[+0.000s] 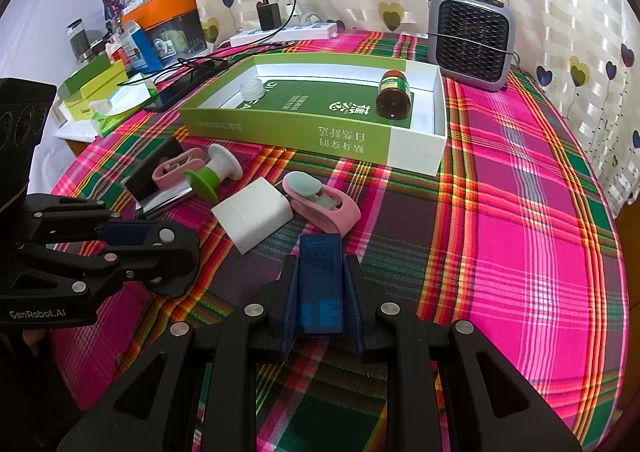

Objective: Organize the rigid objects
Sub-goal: 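Grasp the black round object with the left gripper while the right grasps the blue USB stick, then lift the black object and blue USB stick toward the green box, then lower the black object and USB stick into the box and open both grippers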

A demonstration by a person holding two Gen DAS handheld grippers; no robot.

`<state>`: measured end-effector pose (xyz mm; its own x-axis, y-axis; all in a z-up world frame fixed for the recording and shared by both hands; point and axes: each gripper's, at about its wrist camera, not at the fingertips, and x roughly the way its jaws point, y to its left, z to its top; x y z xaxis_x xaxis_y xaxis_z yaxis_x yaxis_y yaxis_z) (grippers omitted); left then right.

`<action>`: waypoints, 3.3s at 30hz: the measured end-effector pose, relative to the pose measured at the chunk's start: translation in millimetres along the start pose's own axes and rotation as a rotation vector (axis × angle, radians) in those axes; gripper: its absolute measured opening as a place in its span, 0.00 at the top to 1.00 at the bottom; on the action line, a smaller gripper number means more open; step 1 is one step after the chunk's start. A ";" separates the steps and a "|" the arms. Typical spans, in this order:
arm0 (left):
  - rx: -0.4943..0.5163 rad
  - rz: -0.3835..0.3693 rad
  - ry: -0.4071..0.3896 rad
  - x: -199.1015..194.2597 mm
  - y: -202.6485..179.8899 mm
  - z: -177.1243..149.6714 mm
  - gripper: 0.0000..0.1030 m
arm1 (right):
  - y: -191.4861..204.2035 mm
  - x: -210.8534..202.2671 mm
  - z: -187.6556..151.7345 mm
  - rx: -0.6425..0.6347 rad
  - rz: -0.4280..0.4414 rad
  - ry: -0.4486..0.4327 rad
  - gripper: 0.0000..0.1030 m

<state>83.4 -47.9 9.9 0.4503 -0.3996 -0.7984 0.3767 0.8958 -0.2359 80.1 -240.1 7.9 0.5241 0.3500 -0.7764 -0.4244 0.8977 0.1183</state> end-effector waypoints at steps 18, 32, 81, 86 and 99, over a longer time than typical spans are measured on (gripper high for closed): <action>0.007 0.008 -0.041 -13.8 -0.4 2.4 0.76 | 5.2 -7.9 2.7 0.008 -0.001 -0.017 0.78; 0.003 0.026 -0.090 -29.6 8.5 12.7 0.76 | 12.8 -18.9 20.3 0.002 -0.016 -0.060 0.78; -0.077 0.092 -0.151 2.1 78.9 100.0 0.76 | -2.3 60.1 152.9 0.001 0.042 -0.042 0.78; -0.085 0.093 -0.144 7.7 83.4 102.9 0.76 | -2.7 77.2 161.4 0.004 0.052 -0.014 0.78; -0.100 0.113 -0.129 20.5 93.2 109.7 0.76 | 5.7 113.0 182.1 -0.020 0.084 0.049 0.78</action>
<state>216.5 6.0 32.3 0.5878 -0.3112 -0.7467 0.2386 0.9487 -0.2076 271.4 -146.7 33.5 0.4494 0.4103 -0.7935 -0.4803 0.8600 0.1726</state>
